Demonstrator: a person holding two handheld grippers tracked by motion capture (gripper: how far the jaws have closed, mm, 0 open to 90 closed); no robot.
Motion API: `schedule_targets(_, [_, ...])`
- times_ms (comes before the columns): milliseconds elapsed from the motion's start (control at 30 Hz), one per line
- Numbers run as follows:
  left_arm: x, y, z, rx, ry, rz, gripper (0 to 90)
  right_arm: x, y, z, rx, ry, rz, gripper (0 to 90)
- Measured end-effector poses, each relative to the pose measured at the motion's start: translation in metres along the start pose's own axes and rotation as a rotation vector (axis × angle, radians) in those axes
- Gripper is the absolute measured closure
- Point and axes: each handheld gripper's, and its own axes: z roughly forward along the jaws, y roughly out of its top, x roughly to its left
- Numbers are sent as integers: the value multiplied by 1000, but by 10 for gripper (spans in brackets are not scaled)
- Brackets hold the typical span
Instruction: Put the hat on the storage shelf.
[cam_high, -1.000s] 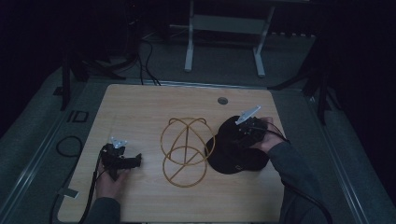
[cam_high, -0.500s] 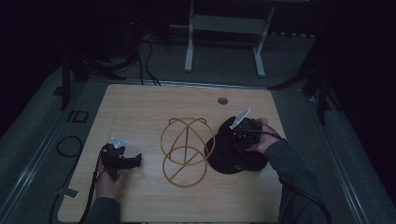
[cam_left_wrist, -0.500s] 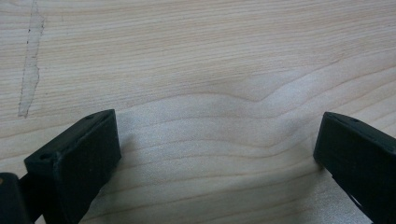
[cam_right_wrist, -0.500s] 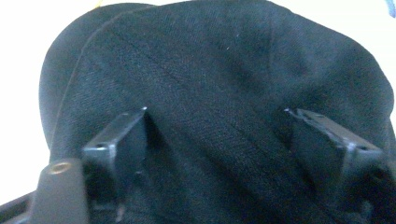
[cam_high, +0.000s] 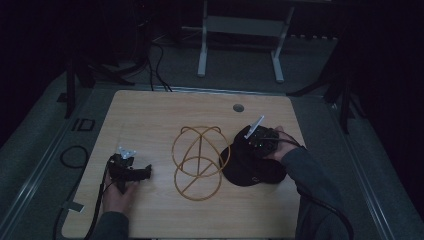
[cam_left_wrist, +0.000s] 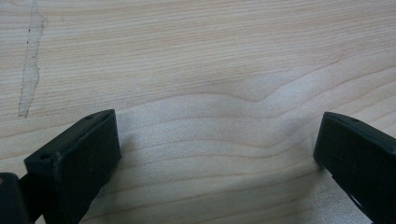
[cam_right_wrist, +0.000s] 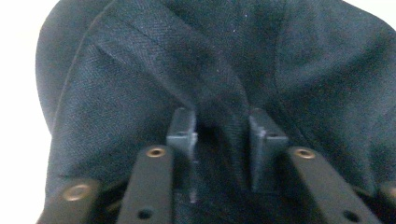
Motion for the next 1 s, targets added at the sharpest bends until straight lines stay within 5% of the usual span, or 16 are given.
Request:
schedule_targets(133, [0, 0, 0, 0, 0, 0, 1, -1, 6, 1, 52, 19, -11, 819])
schedule_targets(400, [0, 0, 0, 0, 0, 0, 1, -1, 16, -6, 113, 15, -22, 847])
schedule_targets(1000, [0, 0, 0, 2, 0, 2, 1, -3, 24, -36, 129, 3, -66, 857])
